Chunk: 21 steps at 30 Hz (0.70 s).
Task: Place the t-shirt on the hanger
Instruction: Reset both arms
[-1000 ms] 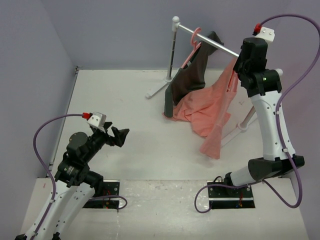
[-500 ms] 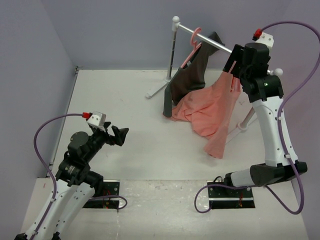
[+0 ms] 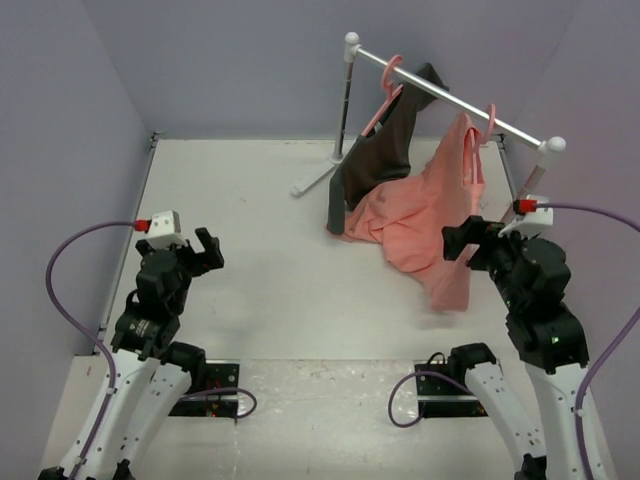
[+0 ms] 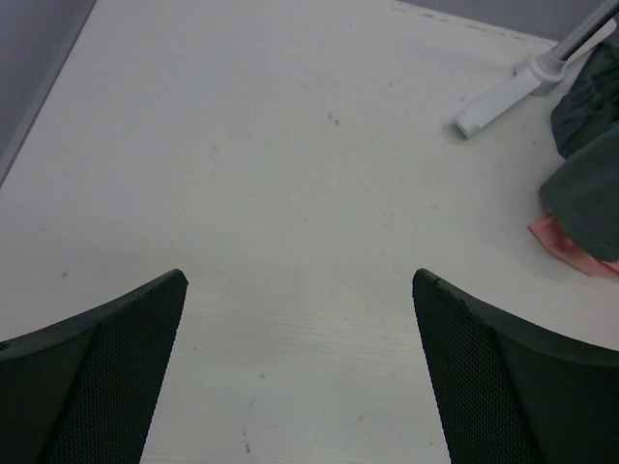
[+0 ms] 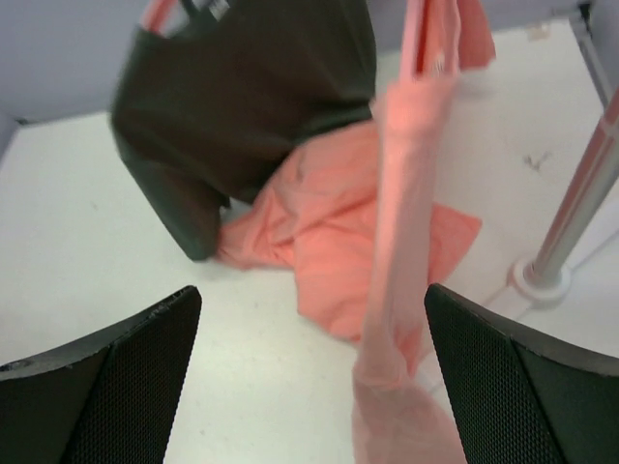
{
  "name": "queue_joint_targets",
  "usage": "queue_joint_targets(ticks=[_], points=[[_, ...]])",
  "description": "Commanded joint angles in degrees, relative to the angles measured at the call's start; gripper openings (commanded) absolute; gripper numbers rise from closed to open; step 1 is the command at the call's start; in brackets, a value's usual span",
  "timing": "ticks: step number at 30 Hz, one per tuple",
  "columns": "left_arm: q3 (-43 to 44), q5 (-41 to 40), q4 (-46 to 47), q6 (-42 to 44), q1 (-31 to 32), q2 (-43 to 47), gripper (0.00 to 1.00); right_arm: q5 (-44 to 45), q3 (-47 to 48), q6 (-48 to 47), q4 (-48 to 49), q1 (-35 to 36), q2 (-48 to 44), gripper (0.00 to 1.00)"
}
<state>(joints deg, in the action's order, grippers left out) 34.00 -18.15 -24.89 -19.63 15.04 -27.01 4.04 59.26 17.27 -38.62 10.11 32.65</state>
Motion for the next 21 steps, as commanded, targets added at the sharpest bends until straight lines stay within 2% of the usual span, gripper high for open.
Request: queue_joint_targets(ticks=[1,4,9,21], points=[[1.1,-1.0,3.7,2.8,-4.8,1.8,1.00,4.0,-9.7,-0.5,-0.5,0.0,-7.0,0.99],[1.0,2.6,3.9,2.6,-9.4,1.5,1.00,4.8,-15.6,-0.7,0.7,0.0,-14.1,0.99],[0.6,8.0,3.6,2.9,-9.4,1.6,1.00,4.7,-20.2,-2.5,3.2,0.2,-25.2,0.99],[-0.1,8.0,3.3,2.8,-6.6,3.1,1.00,5.1,-19.7,-1.4,3.3,1.1,-21.9,0.99]])
